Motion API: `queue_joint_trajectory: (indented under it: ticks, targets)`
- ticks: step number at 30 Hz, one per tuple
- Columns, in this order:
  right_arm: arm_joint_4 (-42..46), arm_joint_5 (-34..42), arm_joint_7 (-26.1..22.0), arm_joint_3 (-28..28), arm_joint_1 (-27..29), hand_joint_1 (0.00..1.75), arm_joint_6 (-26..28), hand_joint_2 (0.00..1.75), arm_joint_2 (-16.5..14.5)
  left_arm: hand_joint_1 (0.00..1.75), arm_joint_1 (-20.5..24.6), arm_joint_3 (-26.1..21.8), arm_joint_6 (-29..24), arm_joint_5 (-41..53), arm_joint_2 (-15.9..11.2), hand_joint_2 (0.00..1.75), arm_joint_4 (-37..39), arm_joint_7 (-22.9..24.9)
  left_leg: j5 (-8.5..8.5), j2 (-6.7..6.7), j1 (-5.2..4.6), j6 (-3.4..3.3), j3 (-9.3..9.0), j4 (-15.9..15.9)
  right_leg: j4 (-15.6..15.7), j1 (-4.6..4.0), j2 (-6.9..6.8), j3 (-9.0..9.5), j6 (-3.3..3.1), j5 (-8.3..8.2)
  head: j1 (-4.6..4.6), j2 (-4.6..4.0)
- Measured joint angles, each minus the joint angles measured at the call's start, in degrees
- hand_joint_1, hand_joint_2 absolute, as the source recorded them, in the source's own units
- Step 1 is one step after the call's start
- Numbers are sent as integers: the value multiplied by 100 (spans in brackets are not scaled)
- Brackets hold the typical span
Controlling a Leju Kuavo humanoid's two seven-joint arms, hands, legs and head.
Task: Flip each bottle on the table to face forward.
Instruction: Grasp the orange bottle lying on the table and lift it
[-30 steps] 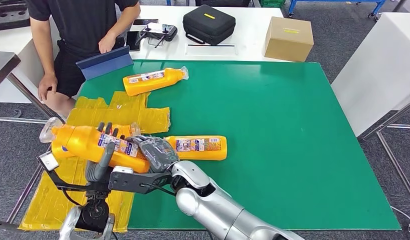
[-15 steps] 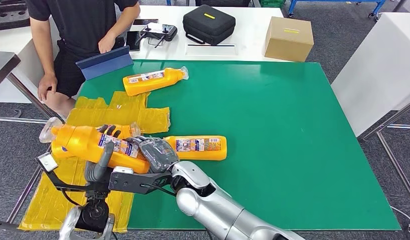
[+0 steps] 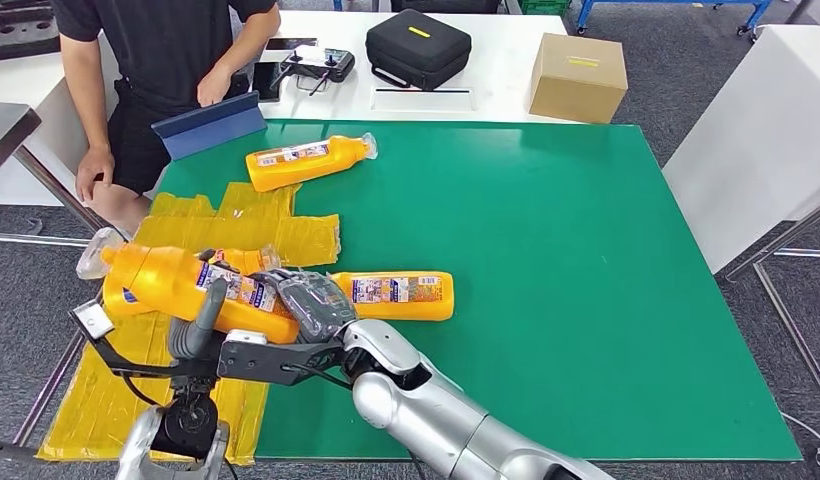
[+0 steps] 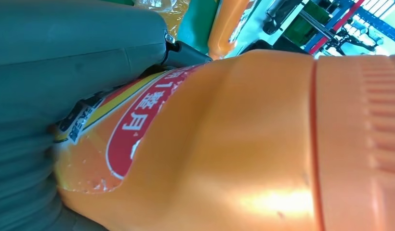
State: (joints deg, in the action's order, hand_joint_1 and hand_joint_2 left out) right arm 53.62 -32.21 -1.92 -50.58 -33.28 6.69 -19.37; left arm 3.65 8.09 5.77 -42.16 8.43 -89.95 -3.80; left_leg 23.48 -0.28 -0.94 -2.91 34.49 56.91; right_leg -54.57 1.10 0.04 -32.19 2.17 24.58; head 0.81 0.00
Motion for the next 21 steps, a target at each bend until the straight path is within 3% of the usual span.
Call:
queue_joint_trajectory:
  ticks: [4, 5, 8, 9, 21]
  targets:
    - [-22, 28, -31, 0, -22, 174, -1, 175, 0, 175, 8, -9, 12, 0, -4, 175, 1, -13, 0, 1, 0, 0, 0, 0, 0, 0, 1, 0, 0, 0, 0, 0]
    - [-27, 34, -36, 0, -25, 131, -1, 175, 0, 175, 8, -13, 16, 0, -5, 175, 1, -15, 0, 1, 0, 0, 0, 0, 0, 0, 1, 0, 0, 0, 0, 0]
    - [-34, 57, -49, -1, -24, 0, -2, 44, 3, 175, 13, -29, 34, 3, -7, 175, 1, -37, 0, 1, 0, 0, 0, 0, 0, 0, 0, 0, 0, 0, 0, 0]
    - [-35, 76, -60, -1, -10, 0, -3, 0, 9, 175, 25, -36, 40, 6, -11, 175, 1, -48, 0, 0, 0, 0, 0, 0, 0, 0, 0, 1, 0, 0, 0, 0]
    - [26, 257, -108, 20, 74, 0, -54, 0, 105, 175, 157, -45, 90, 17, -62, 175, 1, -62, 0, 0, 0, 0, 0, 0, 0, 0, 0, 1, 0, 0, 1, 0]
